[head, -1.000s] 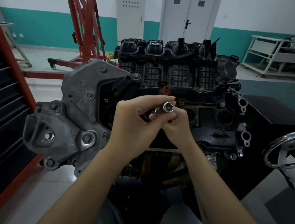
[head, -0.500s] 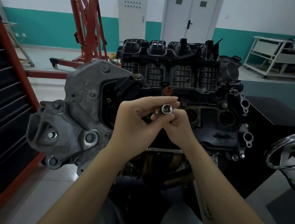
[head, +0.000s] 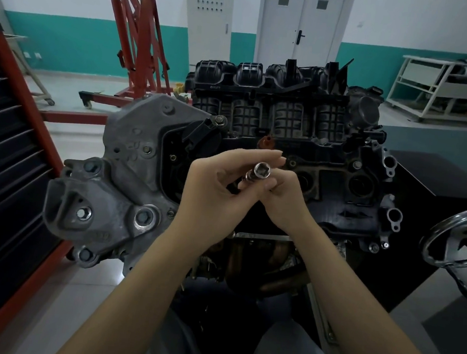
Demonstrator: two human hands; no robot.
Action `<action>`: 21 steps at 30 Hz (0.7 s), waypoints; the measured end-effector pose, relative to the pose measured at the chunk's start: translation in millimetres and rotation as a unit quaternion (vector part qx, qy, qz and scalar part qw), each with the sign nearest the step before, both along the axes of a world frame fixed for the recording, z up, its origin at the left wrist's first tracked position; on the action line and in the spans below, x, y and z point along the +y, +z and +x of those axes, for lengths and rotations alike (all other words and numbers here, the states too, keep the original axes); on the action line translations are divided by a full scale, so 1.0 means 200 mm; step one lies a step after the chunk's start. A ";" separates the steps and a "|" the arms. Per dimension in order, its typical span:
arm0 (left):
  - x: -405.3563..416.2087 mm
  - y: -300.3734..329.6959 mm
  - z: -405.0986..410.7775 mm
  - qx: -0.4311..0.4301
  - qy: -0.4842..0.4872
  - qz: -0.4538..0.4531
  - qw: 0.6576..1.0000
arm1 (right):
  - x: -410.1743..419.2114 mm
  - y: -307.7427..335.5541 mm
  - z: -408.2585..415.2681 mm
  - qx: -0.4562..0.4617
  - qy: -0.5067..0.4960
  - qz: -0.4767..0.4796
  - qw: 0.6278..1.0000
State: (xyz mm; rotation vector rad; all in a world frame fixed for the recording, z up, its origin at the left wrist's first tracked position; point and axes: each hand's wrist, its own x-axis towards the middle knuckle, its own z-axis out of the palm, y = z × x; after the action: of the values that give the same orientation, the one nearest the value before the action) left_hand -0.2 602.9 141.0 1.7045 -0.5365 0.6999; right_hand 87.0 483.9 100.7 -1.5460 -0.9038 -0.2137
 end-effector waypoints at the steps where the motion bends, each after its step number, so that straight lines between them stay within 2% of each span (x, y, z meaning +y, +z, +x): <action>1: 0.00 0.00 0.00 -0.004 0.018 0.006 1.000 | 0.00 0.00 0.00 0.003 -0.002 0.003 1.000; 5: -0.02 -0.01 0.00 0.003 0.059 -0.012 0.998 | 0.00 0.00 0.00 0.006 -0.012 0.008 1.000; 11: 0.00 -0.01 0.01 0.018 -0.038 -0.014 0.999 | 0.01 0.00 0.00 0.005 -0.008 0.002 1.000; 17: -0.03 -0.01 0.01 -0.006 0.073 -0.008 0.997 | 0.01 0.01 0.00 -0.010 -0.015 0.004 1.000; 21: -0.02 -0.02 0.00 0.000 0.012 -0.028 1.000 | 0.01 0.01 -0.02 0.005 0.011 0.005 1.000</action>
State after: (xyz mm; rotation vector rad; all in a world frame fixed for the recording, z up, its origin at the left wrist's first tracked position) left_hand 0.4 599.1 138.0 1.6607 -0.4926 0.7244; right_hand 83.8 485.1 103.0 -1.5261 -0.9095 -0.1938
